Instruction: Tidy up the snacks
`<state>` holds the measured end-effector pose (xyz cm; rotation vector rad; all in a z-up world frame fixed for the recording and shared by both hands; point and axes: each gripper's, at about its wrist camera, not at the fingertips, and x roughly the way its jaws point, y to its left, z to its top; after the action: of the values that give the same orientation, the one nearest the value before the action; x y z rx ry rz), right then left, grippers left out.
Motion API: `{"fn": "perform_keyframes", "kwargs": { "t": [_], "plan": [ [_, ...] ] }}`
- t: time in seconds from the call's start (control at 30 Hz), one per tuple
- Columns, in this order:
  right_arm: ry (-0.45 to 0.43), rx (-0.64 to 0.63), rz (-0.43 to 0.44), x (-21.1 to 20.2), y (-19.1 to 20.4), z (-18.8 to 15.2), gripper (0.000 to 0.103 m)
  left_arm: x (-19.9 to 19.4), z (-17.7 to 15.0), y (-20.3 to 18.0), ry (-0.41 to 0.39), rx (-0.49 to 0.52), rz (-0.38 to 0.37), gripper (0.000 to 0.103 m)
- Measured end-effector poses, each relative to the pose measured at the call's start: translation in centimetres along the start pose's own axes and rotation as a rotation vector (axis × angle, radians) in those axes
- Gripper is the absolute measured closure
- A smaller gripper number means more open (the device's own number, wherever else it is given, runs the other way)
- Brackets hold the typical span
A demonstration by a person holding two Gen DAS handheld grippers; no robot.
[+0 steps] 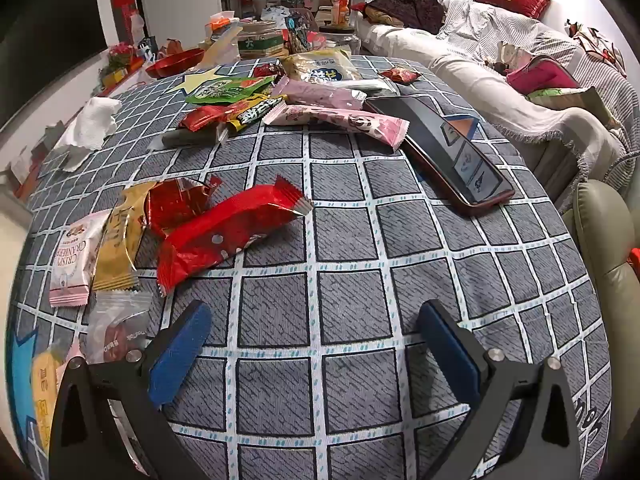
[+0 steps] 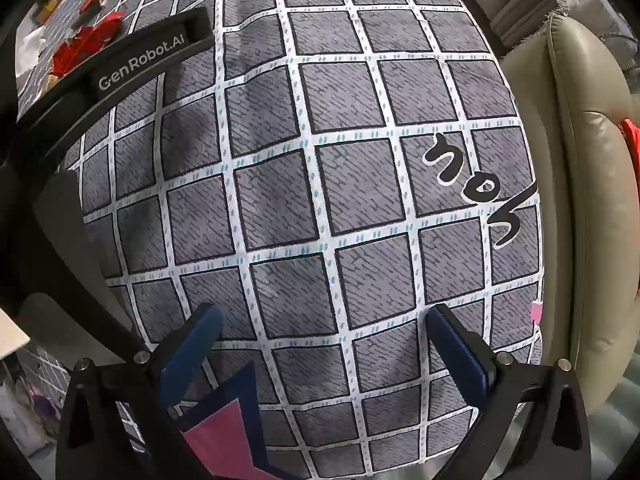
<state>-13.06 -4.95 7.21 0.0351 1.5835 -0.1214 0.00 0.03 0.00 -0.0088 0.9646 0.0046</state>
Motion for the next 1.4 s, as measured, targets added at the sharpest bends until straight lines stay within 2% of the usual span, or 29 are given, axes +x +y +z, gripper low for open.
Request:
{"fn": "perform_keyframes", "kwargs": {
  "t": [0.33, 0.5, 0.8, 0.83, 0.9, 0.93, 0.97, 1.03, 1.07, 1.1, 1.13, 1.2, 1.23, 1.3, 1.33, 1.37, 1.4],
  "plan": [
    [-0.017, 0.007, -0.005, -0.4, 0.5, 0.8, 0.000, 0.0, 0.0, 0.0, 0.000, 0.000, 0.000, 0.000],
    [-0.033, 0.005, -0.019, -0.9, 0.2, -0.8, 0.000, 0.0, 0.0, 0.0, 0.000, 0.000, 0.000, 0.000],
    [-0.004, 0.016, -0.009, -1.3, 0.4, -0.1, 0.000, 0.0, 0.0, 0.0, 0.000, 0.000, 0.000, 0.000],
    [0.038, 0.013, 0.044, -1.1, 0.4, 0.4, 0.000, 0.0, 0.0, 0.0, 0.000, 0.000, 0.000, 0.000],
    [0.056, 0.011, 0.062, -1.0, 0.3, 0.9, 0.000, 0.0, 0.1, 0.0, 0.004, 0.001, 0.001, 0.000],
    [0.058, 0.005, 0.096, -1.0, 0.4, 1.3, 0.000, 0.0, 0.0, 0.0, 0.012, 0.009, -0.002, 0.000],
    [0.038, 0.006, 0.077, -0.9, 0.5, 1.6, 0.000, 0.0, 0.3, -0.1, 0.049, 0.027, -0.014, 0.000],
    [0.000, 0.010, 0.014, -0.7, 0.7, 2.0, 0.000, 0.4, 1.2, -0.2, 0.174, 0.073, -0.042, 0.000],
    [-0.001, 0.010, 0.009, -0.7, 0.7, 2.2, 0.000, 0.6, 1.6, -0.3, 0.243, 0.100, -0.056, 0.000],
    [-0.003, 0.010, 0.002, -0.7, 0.7, 2.1, 0.000, 0.6, 1.8, -0.3, 0.309, 0.129, -0.083, 0.000],
    [-0.003, 0.011, -0.001, -0.7, 0.7, 2.1, 0.000, -0.6, 1.6, 0.1, 0.388, 0.148, -0.143, 0.000],
    [0.003, 0.010, -0.005, -0.6, 0.7, 2.4, 0.000, -2.0, 2.7, 2.0, 0.366, 0.100, -0.199, 0.000],
    [0.007, 0.010, -0.005, -0.6, 0.6, 2.3, 0.000, -2.9, 3.4, 3.0, 0.375, 0.087, -0.199, 0.000],
    [-0.006, 0.015, -0.036, -0.4, 0.7, 2.1, 0.000, -5.5, 4.4, 6.0, 0.365, 0.058, -0.177, 0.000],
    [0.011, 0.014, -0.025, -0.3, 0.7, 2.0, 0.000, -7.0, 4.4, 8.5, 0.357, 0.040, -0.131, 0.000],
    [0.010, 0.014, -0.026, -0.3, 0.7, 2.2, 0.000, -7.6, 3.0, 9.5, 0.312, 0.019, -0.129, 0.000],
    [0.006, 0.013, -0.024, -0.3, 0.7, 2.1, 0.000, -8.0, 2.5, 11.5, 0.341, -0.012, -0.112, 0.000]
  ]
}}
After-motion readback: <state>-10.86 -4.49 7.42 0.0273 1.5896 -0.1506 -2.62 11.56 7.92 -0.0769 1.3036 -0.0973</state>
